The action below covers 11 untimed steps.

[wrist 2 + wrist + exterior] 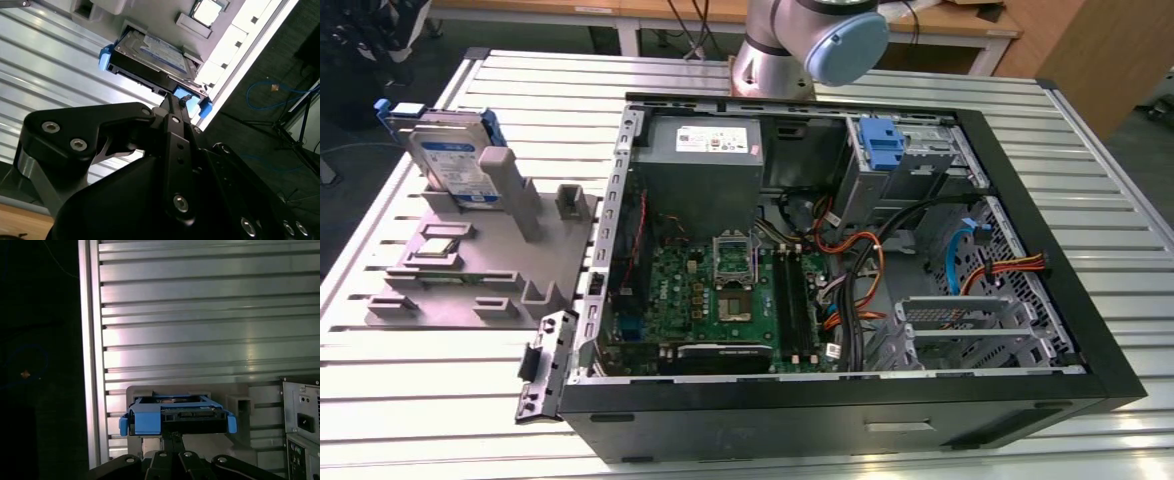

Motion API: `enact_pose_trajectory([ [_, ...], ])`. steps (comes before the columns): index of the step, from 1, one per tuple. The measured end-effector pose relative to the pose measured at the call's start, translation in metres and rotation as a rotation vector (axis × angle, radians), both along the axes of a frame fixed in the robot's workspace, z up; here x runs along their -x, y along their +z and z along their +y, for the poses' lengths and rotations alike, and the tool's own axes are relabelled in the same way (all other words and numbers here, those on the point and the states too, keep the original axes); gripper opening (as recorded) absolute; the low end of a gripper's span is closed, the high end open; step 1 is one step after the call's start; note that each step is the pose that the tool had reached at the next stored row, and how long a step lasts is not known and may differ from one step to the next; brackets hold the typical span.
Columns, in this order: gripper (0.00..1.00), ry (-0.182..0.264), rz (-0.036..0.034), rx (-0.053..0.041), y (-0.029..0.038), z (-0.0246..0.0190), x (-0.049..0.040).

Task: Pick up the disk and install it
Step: 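Reach for the disk, then pick up the disk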

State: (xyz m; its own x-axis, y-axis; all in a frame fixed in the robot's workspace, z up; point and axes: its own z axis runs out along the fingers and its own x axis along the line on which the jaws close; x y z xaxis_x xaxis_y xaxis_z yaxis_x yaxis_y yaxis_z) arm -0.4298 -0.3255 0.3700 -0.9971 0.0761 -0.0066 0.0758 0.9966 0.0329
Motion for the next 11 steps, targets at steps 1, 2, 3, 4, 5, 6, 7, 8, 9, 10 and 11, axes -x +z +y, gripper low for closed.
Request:
enact_pose_trajectory([
  [1, 0.10, 0.000, 0.0001, -0.0001, 0.0000, 0.0000, 0.0000],
  [2, 0.10, 0.000, 0.0001, 0.0000, 0.0000, 0.0000, 0.0000],
  [3, 0.10, 0.000, 0.0002, 0.0000, 0.0000, 0.0001, 0.0003],
  [4, 0.10, 0.000, 0.0001, 0.0000, 0.0000, 0.0000, 0.0005],
  [5, 0.10, 0.000, 0.0002, 0.0000, 0.0000, 0.0001, 0.0005],
  [6, 0.10, 0.000, 0.0001, 0.0000, 0.0000, 0.0001, 0.0005],
  [7, 0.10, 0.000, 0.0001, 0.0000, 0.0000, 0.0001, 0.0005],
  [8, 0.10, 0.000, 0.0002, 0.0000, 0.0000, 0.0000, 0.0005],
  [9, 0.10, 0.000, 0.0002, 0.0000, 0.0000, 0.0001, 0.0005],
  [10, 0.10, 0.000, 0.0001, 0.0000, 0.0000, 0.0001, 0.0005],
  [11, 0.10, 0.000, 0.0001, 0.0000, 0.0000, 0.0000, 0.0005],
])
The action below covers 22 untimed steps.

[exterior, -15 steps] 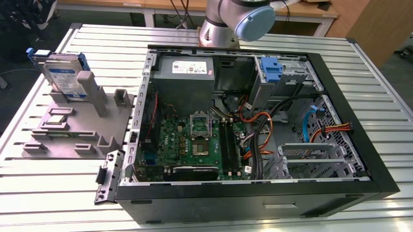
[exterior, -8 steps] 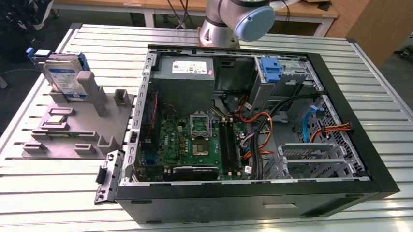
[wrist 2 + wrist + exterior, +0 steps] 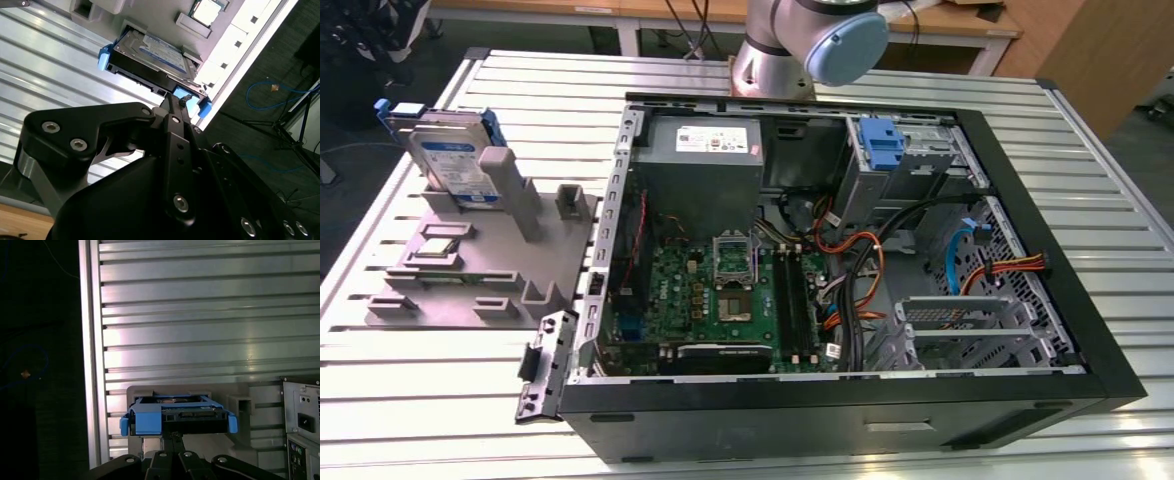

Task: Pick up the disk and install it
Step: 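Pick up the disk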

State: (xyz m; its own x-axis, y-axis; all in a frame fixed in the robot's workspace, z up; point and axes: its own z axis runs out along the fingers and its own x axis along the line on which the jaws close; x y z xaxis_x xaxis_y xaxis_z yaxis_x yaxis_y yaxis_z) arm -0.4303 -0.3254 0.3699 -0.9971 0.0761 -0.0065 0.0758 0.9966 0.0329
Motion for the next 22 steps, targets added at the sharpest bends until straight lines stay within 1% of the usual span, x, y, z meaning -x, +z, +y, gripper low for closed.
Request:
enact_pose_trajectory([
  [3, 0.10, -0.002, 0.0001, 0.0000, 0.0000, 0.0000, 0.0000],
  [8, 0.10, -0.016, 0.0000, 0.0000, 0.0000, 0.0000, 0.0000],
  [22, 0.10, -0.029, 0.0001, 0.0000, 0.0000, 0.0000, 0.0000],
])
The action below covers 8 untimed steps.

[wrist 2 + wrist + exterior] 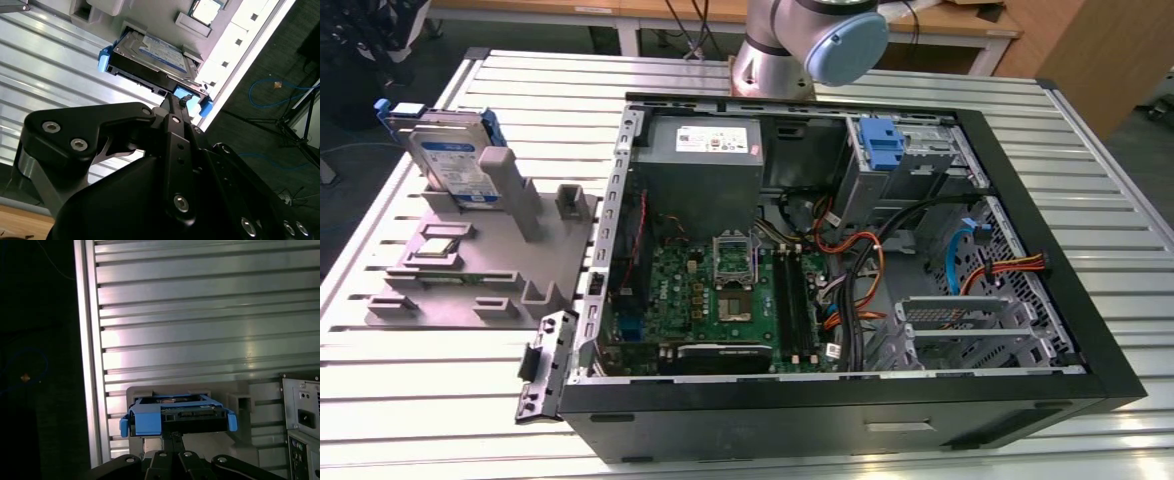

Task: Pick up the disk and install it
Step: 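Pick up the disk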

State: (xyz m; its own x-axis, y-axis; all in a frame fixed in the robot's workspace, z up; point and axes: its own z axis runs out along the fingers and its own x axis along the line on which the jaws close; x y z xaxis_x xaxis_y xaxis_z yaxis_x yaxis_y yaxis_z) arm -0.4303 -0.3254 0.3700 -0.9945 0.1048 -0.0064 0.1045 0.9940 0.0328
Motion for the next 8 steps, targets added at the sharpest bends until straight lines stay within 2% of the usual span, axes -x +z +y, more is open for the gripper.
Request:
enact_pose_trajectory([
  [8, 0.10, -0.010, 0.0000, 0.0000, 0.0000, 0.0000, 0.0000],
])
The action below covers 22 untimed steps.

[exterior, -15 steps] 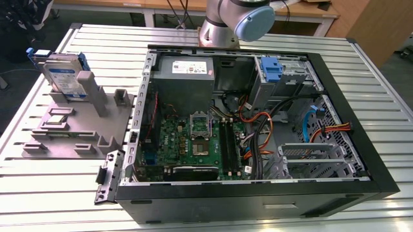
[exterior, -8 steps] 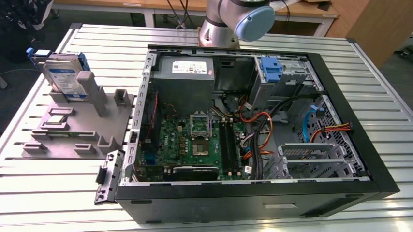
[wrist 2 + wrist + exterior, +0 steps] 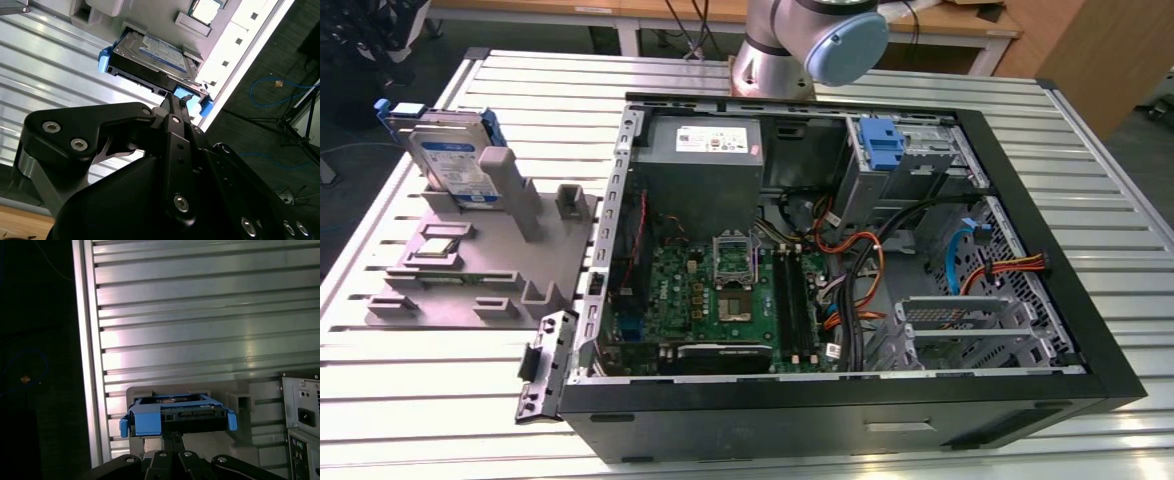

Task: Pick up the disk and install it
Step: 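Pick up the disk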

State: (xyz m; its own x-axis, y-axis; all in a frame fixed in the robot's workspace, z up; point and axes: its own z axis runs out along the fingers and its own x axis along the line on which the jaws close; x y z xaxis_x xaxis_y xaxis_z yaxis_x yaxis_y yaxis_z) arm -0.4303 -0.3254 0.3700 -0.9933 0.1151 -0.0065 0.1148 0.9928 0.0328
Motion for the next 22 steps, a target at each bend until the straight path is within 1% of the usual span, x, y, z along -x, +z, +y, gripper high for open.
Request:
enact_pose_trajectory([
  [22, 0.10, -0.024, 0.0000, 0.0000, 0.0000, 0.0000, 0.0000],
])
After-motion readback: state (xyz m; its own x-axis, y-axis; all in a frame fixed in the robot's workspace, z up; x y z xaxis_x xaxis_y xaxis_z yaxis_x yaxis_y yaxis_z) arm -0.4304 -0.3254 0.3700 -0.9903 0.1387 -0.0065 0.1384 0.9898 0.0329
